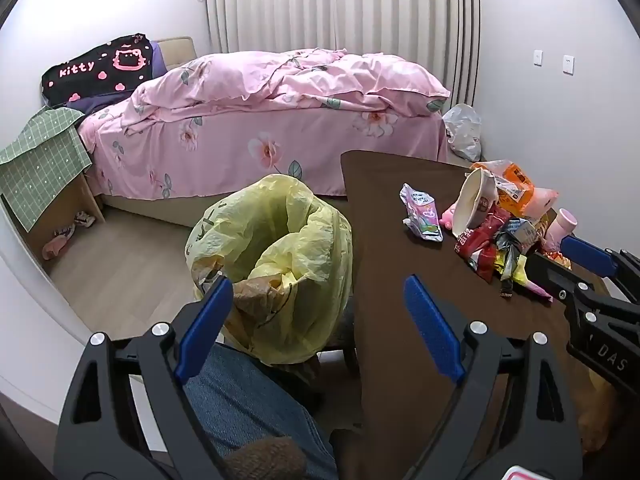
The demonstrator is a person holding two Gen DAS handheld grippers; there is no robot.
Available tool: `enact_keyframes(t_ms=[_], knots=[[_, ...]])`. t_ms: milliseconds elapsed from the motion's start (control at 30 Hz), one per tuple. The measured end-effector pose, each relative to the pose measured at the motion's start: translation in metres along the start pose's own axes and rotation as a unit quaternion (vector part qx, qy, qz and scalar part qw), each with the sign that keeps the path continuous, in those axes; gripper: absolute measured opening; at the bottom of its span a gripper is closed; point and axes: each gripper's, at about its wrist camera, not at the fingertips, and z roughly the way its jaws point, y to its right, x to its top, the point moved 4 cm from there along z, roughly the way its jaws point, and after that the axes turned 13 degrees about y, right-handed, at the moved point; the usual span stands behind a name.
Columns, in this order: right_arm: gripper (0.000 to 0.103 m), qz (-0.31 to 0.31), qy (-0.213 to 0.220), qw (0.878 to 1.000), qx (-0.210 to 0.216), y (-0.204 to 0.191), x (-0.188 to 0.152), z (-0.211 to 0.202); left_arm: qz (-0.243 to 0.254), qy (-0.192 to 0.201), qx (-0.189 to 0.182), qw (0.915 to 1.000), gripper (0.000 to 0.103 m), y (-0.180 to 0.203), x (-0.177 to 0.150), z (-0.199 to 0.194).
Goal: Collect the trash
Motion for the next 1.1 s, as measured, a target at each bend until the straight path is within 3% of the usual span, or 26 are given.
enact_keyframes(t_ms=[1100], knots=[[0.058, -0.001, 0.011, 1.0, -0.001, -0.003, 0.002, 0.001, -0.012, 0.01, 0.001, 0.9999, 0.083, -0.005, 0.011, -0.009]])
